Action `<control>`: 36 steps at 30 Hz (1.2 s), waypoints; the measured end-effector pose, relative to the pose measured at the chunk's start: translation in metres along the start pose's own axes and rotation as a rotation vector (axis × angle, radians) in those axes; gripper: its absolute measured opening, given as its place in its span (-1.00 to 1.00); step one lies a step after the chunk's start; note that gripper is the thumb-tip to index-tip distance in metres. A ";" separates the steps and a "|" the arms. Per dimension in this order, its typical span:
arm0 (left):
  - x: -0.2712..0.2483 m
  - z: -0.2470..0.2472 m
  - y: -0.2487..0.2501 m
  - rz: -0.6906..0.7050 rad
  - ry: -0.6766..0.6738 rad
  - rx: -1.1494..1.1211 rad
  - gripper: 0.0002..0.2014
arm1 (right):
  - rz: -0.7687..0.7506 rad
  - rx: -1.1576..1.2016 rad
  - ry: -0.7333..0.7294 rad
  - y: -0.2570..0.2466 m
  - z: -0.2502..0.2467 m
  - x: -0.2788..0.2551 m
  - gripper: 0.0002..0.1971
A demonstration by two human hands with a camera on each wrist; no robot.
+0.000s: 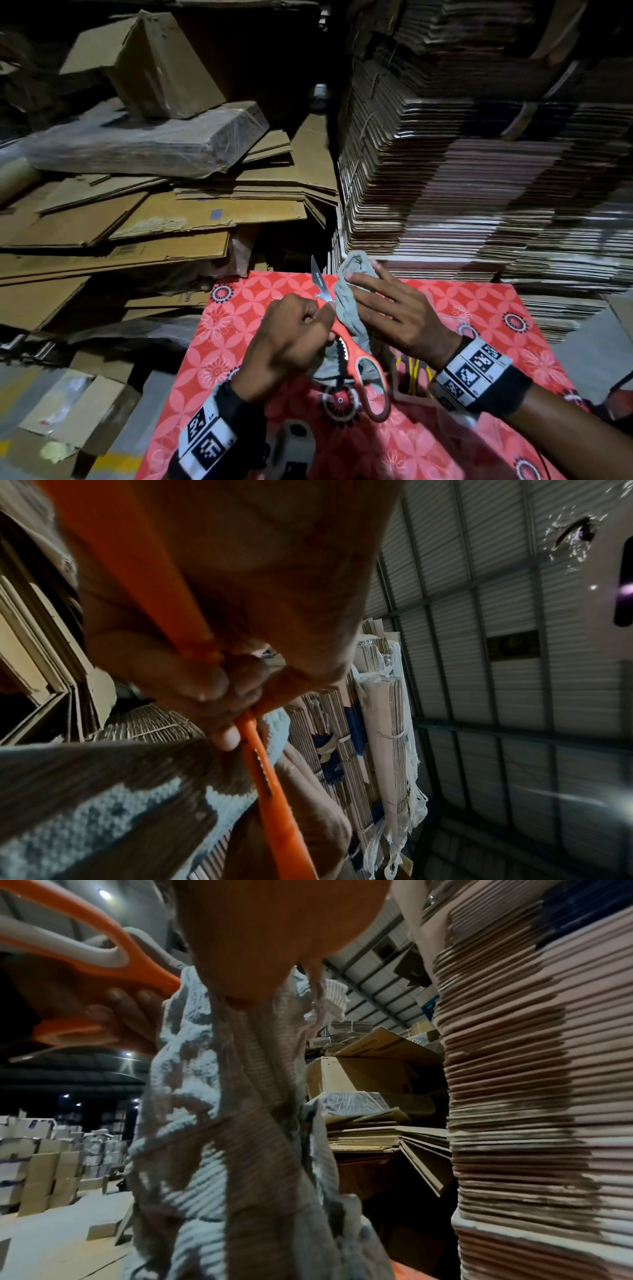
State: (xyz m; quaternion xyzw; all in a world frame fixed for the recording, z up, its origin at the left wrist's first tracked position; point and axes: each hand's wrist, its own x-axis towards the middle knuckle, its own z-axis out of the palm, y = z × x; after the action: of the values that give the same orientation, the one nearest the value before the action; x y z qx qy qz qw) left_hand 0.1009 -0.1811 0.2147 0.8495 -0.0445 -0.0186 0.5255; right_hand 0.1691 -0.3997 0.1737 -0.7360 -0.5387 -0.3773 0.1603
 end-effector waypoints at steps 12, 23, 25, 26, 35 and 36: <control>-0.003 0.003 0.003 -0.048 -0.050 -0.082 -0.42 | 0.037 -0.111 -0.016 0.024 -0.012 -0.004 -0.80; -0.004 -0.001 0.004 0.070 0.071 0.087 -0.35 | 0.230 -0.177 0.042 0.030 -0.012 0.005 -0.69; -0.009 -0.002 0.003 0.076 0.080 0.090 -0.39 | 0.373 -0.191 0.056 0.033 -0.014 0.004 -0.58; -0.011 -0.002 0.003 0.080 0.091 0.085 -0.41 | 0.446 -0.183 0.064 0.034 -0.015 0.004 -0.59; -0.016 -0.001 -0.003 0.162 0.195 0.098 -0.46 | 0.975 0.390 0.113 0.016 -0.021 0.011 -0.75; -0.015 0.000 -0.004 0.166 0.195 0.093 -0.46 | 0.991 0.422 0.117 0.014 -0.021 0.010 -0.75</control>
State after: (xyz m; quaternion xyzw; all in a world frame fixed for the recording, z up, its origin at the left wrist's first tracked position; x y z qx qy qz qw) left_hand 0.0857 -0.1778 0.2111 0.8639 -0.0641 0.1099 0.4873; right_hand 0.1756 -0.4114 0.1972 -0.8315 -0.1814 -0.1805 0.4930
